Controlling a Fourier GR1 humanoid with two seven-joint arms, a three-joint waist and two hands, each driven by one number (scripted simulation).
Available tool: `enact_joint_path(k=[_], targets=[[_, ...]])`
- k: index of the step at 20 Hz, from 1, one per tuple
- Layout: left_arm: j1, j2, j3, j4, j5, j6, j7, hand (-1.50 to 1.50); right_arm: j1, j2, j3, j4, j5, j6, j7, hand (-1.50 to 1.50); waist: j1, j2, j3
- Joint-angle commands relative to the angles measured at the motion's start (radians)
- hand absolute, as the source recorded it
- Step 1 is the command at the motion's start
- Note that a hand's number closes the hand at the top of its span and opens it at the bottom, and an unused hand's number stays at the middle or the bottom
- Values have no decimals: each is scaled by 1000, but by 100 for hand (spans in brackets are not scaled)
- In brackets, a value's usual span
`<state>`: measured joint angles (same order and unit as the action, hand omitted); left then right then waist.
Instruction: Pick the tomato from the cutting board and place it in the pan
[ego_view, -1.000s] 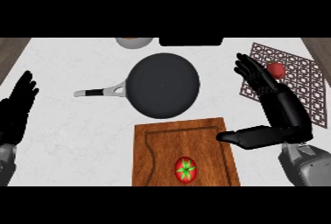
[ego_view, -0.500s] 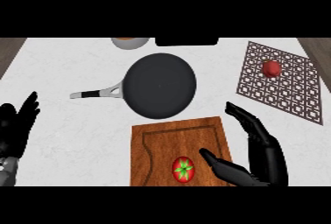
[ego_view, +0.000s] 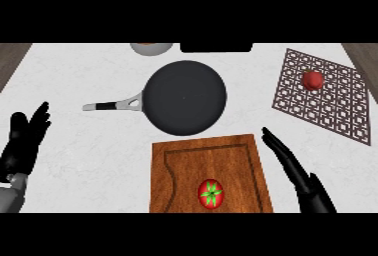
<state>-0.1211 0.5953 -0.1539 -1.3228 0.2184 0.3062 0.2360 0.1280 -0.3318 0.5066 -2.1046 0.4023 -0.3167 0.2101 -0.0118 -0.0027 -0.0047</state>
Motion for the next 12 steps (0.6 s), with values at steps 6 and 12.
enact_joint_path(k=[6,12], targets=[[8,16,15,11,8,-50,-30,0,-203,-121,98,-86,226,363,561,-150,38,2,-4],[-20,-43,-10,43,-32,-15,-34,0,-401,-14,210,-35,218,634,870,-150,31,3,0]])
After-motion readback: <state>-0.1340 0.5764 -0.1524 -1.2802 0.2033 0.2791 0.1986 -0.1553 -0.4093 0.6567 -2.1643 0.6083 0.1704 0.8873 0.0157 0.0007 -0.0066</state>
